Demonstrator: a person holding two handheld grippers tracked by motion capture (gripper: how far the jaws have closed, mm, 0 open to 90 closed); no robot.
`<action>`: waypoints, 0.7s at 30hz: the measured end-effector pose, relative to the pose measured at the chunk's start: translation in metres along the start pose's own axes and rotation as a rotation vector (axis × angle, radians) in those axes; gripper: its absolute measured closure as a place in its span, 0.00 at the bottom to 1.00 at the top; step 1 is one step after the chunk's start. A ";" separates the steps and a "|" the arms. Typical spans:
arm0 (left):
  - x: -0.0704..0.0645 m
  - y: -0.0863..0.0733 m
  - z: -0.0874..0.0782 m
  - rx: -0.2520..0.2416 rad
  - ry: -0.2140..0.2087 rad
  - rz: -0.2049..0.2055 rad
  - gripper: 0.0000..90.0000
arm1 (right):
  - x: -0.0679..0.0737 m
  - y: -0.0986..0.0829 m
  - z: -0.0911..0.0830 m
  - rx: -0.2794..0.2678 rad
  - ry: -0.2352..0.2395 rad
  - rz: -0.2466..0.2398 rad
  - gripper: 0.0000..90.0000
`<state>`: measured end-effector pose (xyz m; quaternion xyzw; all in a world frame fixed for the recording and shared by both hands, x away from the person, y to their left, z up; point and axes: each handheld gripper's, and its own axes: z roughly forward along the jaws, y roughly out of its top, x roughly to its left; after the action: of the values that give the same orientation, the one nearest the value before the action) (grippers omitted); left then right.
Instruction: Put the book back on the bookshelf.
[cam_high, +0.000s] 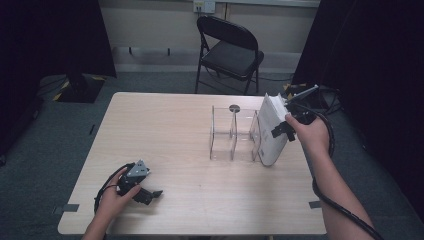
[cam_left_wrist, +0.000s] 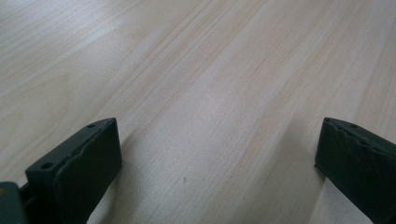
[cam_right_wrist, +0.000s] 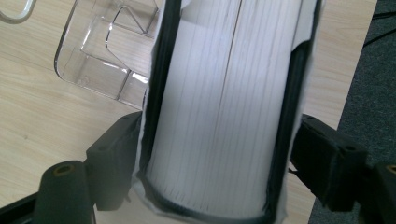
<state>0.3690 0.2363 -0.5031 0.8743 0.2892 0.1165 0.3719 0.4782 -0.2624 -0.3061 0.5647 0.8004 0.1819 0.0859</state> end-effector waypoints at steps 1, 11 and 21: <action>0.000 0.000 0.000 0.000 0.000 0.000 0.00 | 0.000 -0.001 0.000 -0.003 -0.002 -0.007 0.24; 0.000 0.000 0.000 0.000 0.000 0.001 0.00 | 0.001 -0.007 0.000 -0.004 0.019 -0.014 0.24; 0.000 0.000 0.000 -0.003 0.002 0.001 0.00 | 0.002 -0.018 0.000 -0.006 0.046 -0.037 0.24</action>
<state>0.3693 0.2361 -0.5034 0.8739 0.2890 0.1178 0.3728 0.4619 -0.2654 -0.3130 0.5453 0.8118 0.1955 0.0726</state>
